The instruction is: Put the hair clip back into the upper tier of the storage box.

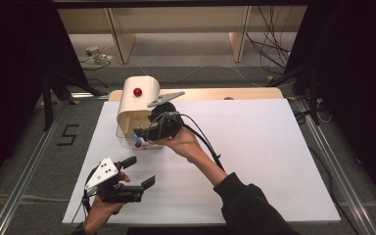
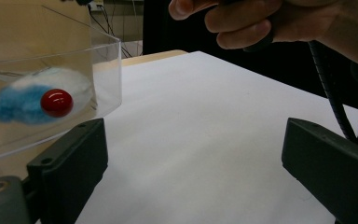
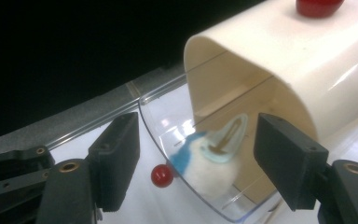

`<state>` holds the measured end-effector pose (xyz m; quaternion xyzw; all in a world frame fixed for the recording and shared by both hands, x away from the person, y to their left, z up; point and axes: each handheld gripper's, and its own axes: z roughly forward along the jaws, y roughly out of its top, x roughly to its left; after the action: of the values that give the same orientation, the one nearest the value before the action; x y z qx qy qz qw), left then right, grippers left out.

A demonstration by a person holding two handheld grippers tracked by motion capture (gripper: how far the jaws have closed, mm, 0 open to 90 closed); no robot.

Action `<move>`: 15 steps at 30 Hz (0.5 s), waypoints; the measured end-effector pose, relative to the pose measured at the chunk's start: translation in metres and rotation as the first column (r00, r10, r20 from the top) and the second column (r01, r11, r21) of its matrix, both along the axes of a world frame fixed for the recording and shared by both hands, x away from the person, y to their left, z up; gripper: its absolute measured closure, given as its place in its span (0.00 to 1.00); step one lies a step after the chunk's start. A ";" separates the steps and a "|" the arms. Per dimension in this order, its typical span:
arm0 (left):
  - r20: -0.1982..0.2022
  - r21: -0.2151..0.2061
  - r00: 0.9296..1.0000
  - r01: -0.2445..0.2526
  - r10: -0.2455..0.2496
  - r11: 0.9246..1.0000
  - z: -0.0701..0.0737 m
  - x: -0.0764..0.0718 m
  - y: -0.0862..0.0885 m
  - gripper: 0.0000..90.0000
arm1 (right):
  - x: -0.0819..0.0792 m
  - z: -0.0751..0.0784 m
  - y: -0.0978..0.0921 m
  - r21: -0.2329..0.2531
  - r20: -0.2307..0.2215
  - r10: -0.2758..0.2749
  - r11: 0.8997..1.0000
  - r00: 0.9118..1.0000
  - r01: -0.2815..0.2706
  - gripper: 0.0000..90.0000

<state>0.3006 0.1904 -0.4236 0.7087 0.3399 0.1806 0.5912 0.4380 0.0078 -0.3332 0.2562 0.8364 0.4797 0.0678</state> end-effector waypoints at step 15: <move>-0.002 0.004 1.000 0.002 -0.002 1.000 0.000 0.000 0.000 0.07 | -0.012 0.005 -0.030 0.022 0.023 0.007 1.000 1.000 -0.007 0.35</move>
<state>0.3006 0.1902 -0.4239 0.7104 0.3396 0.1799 0.5896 0.4263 -0.0224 -0.3282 0.2485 0.8311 0.4921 0.0732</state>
